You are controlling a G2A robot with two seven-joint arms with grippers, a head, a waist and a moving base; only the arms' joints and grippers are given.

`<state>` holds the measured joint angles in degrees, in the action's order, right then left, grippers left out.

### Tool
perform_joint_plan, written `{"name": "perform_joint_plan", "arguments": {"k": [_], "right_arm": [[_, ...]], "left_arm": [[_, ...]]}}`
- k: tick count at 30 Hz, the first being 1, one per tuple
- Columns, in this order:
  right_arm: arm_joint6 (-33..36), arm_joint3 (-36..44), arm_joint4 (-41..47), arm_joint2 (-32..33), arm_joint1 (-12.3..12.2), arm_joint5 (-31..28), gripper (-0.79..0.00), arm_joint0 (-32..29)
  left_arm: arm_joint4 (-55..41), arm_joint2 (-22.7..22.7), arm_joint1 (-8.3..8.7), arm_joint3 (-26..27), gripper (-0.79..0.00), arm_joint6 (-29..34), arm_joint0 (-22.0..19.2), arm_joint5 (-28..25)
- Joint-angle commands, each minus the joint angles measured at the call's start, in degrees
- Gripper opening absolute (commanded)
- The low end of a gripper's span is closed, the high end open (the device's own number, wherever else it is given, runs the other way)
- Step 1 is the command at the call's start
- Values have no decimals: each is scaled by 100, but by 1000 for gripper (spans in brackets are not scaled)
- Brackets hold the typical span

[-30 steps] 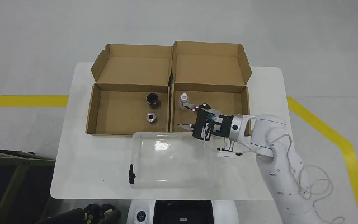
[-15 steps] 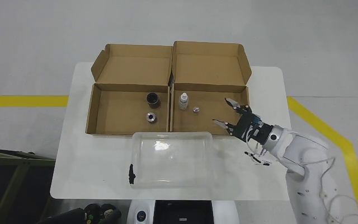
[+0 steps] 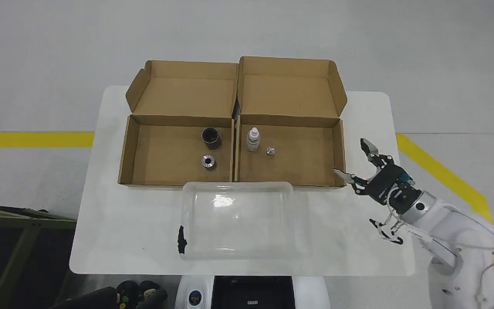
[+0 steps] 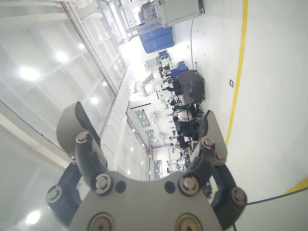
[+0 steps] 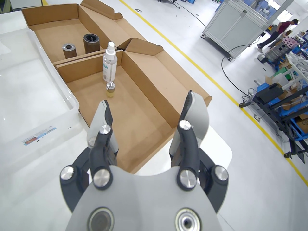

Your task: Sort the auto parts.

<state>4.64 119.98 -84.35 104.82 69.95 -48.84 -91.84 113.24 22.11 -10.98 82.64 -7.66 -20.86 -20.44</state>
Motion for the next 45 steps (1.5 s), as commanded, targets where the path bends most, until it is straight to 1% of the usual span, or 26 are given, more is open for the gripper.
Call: {"name": "perform_joint_plan", "arguments": {"k": [1,3,5,6,8,17,45], "right_arm": [[-49,22,21,118,-15,12,-243,-79],[-107,25,54,223,-30,41,-228,-151],[-153,24,69,294,-45,64,-194,-201],[-178,15,85,319,-51,80,-148,-224],[-223,5,104,355,-62,116,0,-267],[-388,-118,183,441,-108,303,0,-394],[-388,-118,183,441,-108,302,0,-394]], "left_arm": [[0,0,0,0,0,0,0,0],[0,0,0,0,0,0,0,0],[0,0,0,0,0,0,0,0],[0,0,0,0,0,0,0,0],[0,0,0,0,0,0,0,0],[0,0,0,0,0,0,0,0],[0,0,0,0,0,0,0,0]]}}
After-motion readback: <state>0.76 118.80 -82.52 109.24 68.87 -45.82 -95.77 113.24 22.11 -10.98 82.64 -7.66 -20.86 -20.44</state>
